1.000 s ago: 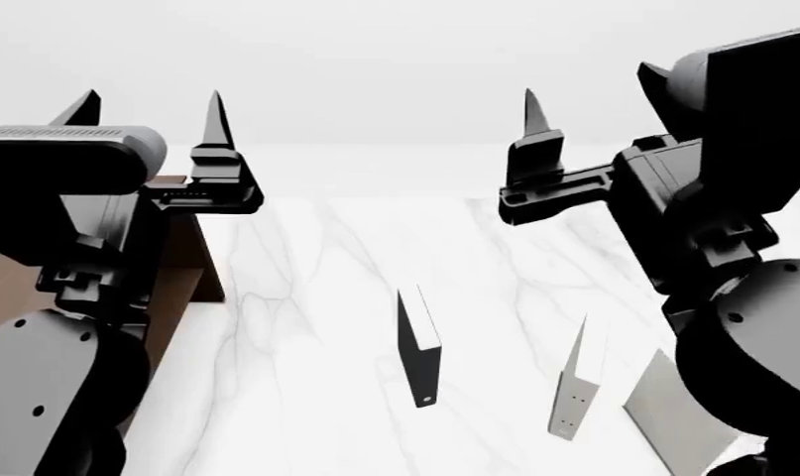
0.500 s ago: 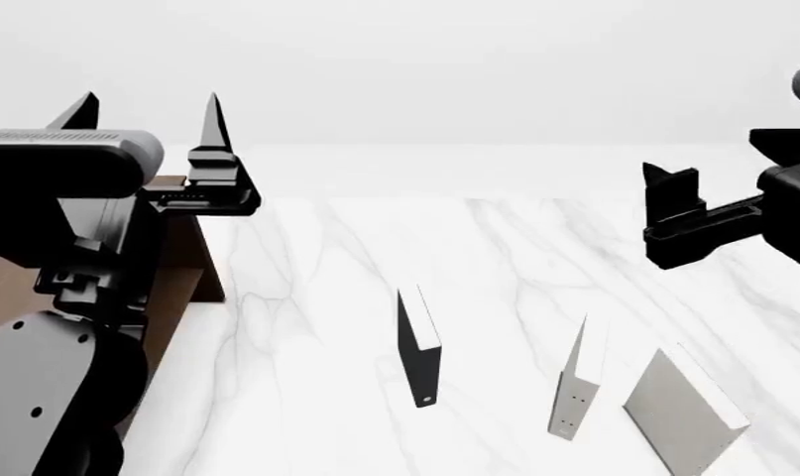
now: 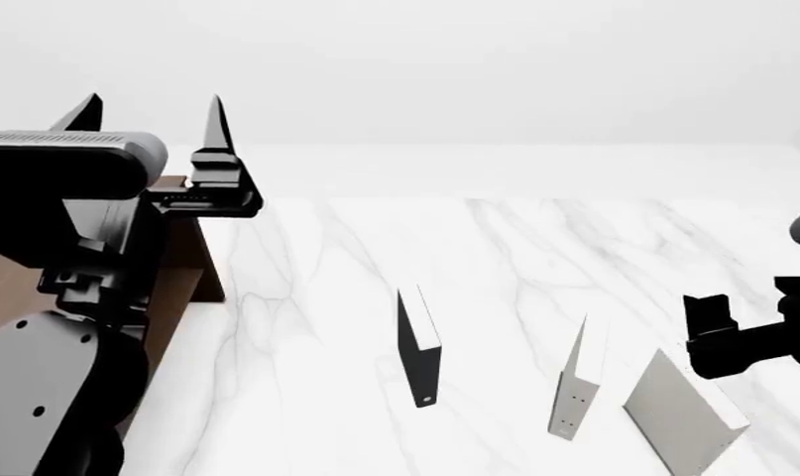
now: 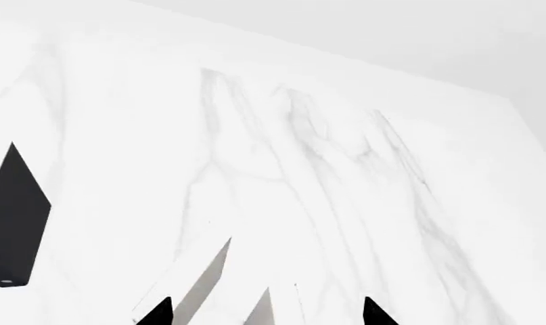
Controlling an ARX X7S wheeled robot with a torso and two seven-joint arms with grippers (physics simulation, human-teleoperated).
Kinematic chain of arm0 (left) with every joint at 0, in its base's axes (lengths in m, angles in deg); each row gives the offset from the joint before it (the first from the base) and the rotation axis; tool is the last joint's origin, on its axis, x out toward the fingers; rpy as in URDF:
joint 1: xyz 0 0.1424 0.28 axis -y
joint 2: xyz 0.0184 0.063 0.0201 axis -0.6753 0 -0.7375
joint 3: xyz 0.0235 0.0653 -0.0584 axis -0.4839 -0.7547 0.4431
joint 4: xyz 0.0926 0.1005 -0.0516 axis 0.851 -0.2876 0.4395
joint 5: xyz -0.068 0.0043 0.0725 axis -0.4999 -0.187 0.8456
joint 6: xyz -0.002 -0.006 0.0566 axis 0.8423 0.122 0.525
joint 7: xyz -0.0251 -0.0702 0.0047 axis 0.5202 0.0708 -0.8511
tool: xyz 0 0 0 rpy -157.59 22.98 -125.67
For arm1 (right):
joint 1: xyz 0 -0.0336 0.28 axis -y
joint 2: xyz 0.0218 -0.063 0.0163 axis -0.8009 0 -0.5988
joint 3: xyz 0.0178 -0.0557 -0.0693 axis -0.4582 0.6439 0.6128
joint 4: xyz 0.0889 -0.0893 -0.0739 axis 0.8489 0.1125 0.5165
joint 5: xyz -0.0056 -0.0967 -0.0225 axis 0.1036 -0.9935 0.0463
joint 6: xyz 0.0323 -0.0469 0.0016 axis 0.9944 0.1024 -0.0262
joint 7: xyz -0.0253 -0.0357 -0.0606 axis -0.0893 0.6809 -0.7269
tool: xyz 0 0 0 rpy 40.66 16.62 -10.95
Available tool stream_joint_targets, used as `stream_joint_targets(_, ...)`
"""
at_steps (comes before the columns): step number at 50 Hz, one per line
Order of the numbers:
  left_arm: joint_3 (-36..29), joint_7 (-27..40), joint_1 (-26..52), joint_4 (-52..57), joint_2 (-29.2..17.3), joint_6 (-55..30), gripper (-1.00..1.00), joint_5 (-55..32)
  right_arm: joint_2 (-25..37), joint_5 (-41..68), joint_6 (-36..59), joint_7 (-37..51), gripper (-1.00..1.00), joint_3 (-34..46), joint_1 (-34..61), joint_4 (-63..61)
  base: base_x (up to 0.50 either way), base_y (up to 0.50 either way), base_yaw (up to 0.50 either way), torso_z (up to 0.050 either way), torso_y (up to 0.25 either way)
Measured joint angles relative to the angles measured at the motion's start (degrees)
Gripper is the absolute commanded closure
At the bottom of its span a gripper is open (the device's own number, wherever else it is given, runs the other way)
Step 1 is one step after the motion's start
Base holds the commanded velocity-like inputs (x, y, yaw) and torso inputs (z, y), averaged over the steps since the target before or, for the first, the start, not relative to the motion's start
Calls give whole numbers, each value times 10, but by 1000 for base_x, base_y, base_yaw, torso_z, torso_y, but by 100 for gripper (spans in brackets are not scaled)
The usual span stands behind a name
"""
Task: Pick up the book on the right and place it under the cabinet shelf.
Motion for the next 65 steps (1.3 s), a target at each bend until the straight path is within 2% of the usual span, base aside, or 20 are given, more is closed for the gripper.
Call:
stream_joint_targets(10,-6,2,-3,-2,-2,4,-100,0,8,-51,-45,-55,-100,-24,-112,-9,0,0,0,0,0)
stream_joint_targets(20,-10,4,-8,-3,-3,8,-100,0,-4,-89,-92,-81,-100,-48,-180,-5,0,0,0,0,0)
stream_joint_targets(65,-18,12,-15,-10,-12,20,-100,-8,-25,-240,-199,-154,-100,-5,-294,34,0,0,0,0,0)
